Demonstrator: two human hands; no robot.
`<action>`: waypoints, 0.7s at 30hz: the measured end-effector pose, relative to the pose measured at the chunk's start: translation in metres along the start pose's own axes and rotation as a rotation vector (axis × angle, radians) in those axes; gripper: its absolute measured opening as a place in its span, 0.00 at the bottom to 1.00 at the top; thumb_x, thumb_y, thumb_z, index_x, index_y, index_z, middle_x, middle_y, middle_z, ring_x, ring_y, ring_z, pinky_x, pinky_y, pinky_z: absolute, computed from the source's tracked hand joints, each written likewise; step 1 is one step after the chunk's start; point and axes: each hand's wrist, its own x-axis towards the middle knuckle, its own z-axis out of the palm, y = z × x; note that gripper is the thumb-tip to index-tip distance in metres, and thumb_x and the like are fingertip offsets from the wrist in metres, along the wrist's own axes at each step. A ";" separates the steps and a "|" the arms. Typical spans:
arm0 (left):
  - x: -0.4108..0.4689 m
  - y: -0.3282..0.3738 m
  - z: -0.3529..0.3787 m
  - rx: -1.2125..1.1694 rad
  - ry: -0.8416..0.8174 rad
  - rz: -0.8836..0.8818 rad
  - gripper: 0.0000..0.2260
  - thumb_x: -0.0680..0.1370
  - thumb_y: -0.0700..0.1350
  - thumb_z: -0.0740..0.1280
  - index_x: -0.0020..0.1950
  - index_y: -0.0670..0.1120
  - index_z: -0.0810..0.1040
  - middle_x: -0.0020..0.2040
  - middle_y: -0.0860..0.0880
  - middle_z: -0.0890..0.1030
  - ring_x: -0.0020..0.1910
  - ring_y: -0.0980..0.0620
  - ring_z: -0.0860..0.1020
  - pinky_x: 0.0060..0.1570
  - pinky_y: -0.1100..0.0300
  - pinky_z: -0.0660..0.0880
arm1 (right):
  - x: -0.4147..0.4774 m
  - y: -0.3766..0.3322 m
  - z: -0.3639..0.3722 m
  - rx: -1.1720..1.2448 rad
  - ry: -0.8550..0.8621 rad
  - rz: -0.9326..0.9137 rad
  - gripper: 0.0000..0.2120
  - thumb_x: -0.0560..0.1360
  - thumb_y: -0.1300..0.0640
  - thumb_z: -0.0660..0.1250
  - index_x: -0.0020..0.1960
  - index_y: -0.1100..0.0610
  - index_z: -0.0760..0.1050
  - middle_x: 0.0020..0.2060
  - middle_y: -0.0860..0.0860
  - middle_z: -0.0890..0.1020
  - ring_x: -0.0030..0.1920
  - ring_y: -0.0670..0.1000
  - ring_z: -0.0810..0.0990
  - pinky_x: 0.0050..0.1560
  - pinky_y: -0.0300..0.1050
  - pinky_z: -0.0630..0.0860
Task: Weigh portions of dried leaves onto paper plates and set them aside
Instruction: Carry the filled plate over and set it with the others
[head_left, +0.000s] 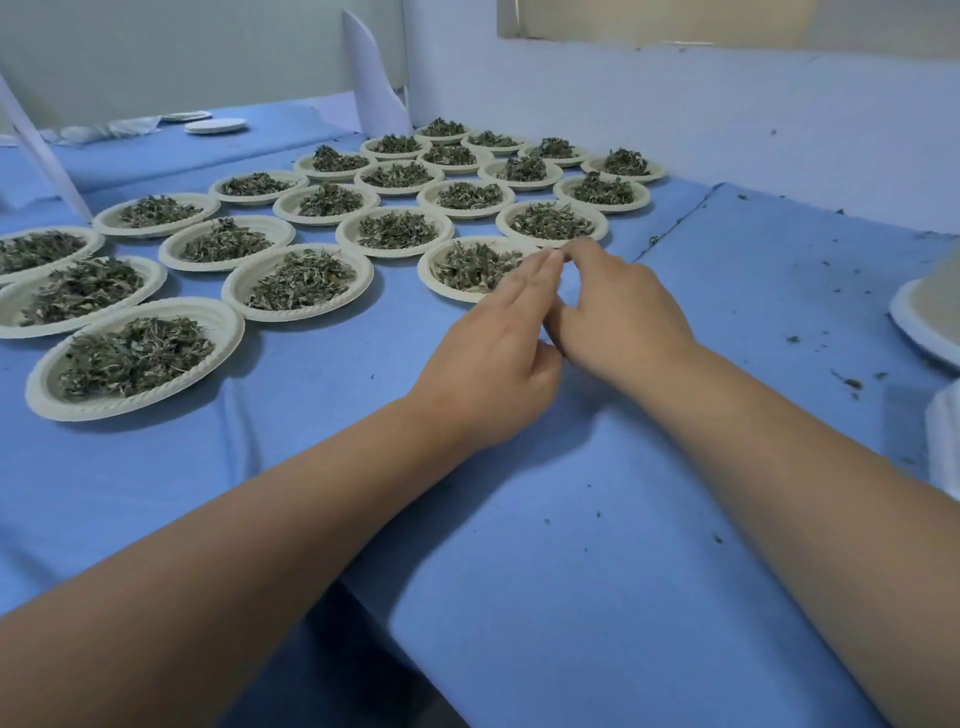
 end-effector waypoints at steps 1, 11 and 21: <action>0.002 0.009 0.003 -0.006 -0.010 0.017 0.34 0.76 0.36 0.61 0.83 0.41 0.56 0.83 0.45 0.58 0.82 0.52 0.54 0.72 0.75 0.47 | -0.007 0.003 -0.012 0.007 0.014 0.008 0.16 0.77 0.46 0.61 0.63 0.51 0.71 0.52 0.55 0.80 0.53 0.60 0.76 0.43 0.49 0.66; 0.039 0.122 0.042 0.009 -0.017 0.319 0.32 0.77 0.36 0.63 0.82 0.42 0.60 0.82 0.46 0.60 0.80 0.51 0.59 0.69 0.71 0.53 | -0.111 0.092 -0.121 -0.104 0.198 0.069 0.19 0.80 0.46 0.63 0.68 0.50 0.70 0.51 0.48 0.79 0.52 0.56 0.79 0.45 0.46 0.65; 0.098 0.220 0.104 0.035 -0.106 0.476 0.29 0.81 0.38 0.59 0.83 0.44 0.58 0.84 0.48 0.55 0.82 0.51 0.53 0.75 0.59 0.57 | -0.201 0.226 -0.200 -0.312 0.374 0.351 0.16 0.80 0.51 0.64 0.65 0.56 0.76 0.39 0.57 0.80 0.35 0.59 0.75 0.40 0.47 0.66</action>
